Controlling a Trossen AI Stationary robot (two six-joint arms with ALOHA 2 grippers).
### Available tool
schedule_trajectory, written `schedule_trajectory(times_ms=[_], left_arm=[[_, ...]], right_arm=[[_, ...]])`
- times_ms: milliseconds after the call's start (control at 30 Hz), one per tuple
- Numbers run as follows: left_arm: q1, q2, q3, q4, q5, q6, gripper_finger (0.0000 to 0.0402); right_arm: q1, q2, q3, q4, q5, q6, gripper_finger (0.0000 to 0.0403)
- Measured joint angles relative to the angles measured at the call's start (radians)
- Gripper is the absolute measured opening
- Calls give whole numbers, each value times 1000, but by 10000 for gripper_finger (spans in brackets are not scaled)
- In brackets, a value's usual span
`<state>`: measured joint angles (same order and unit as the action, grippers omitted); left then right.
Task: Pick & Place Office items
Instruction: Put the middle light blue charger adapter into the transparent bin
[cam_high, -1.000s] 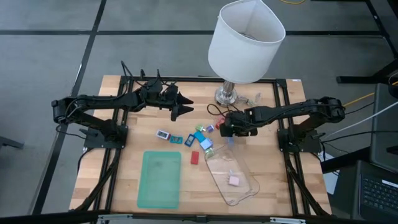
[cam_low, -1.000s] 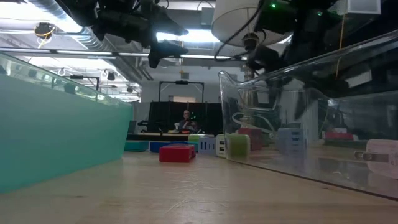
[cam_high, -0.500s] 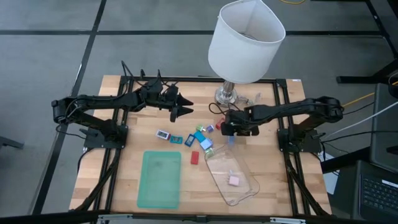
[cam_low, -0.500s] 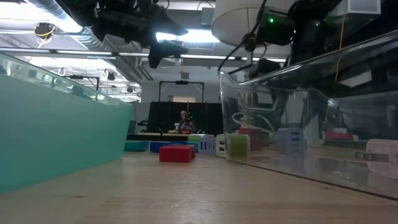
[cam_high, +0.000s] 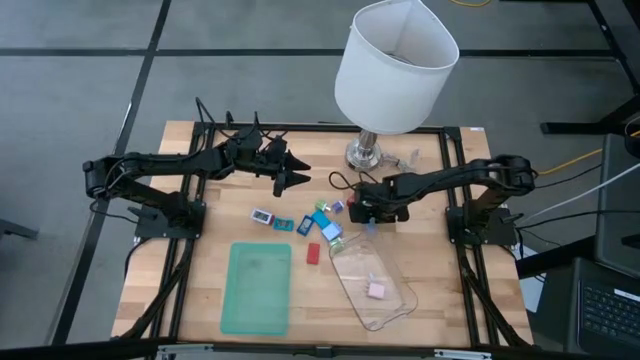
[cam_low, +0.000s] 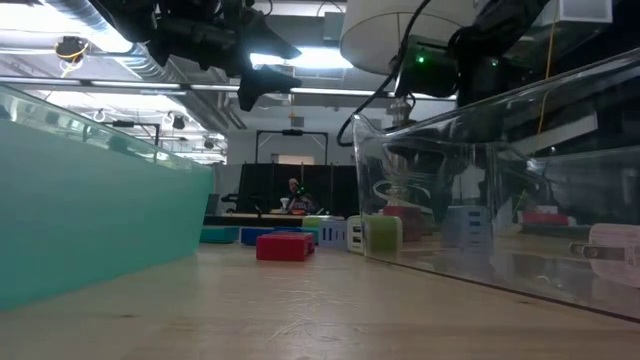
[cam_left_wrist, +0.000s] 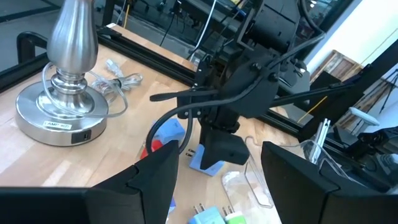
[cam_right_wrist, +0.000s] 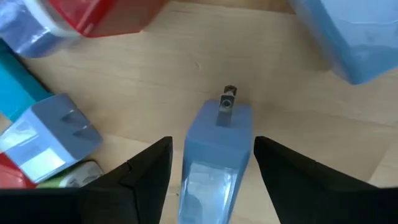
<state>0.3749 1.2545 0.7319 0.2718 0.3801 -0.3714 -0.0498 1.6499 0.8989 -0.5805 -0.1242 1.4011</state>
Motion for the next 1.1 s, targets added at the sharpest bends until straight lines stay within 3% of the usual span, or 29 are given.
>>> schedule_trajectory(times_ms=[167, 333, 633, 900, 1100], left_arm=[[0, 0, 0, -1, 0, 3, 223], [0, 0, 0, -5, 0, 17, 223], [0, 0, 0, -6, 0, 18, 223], [0, 0, -1, -6, 0, 18, 223], [0, 0, -1, -6, 0, 19, 223]], right_arm=[[-5, 1, 0, -9, 7, -22, 208], [-10, -1, 0, -11, 8, -35, 117], [-15, -21, 0, 105, 45, -81, 119], [-48, -154, 51, 166, 133, -154, 119], [-30, -261, 112, 230, 98, -260, 119]])
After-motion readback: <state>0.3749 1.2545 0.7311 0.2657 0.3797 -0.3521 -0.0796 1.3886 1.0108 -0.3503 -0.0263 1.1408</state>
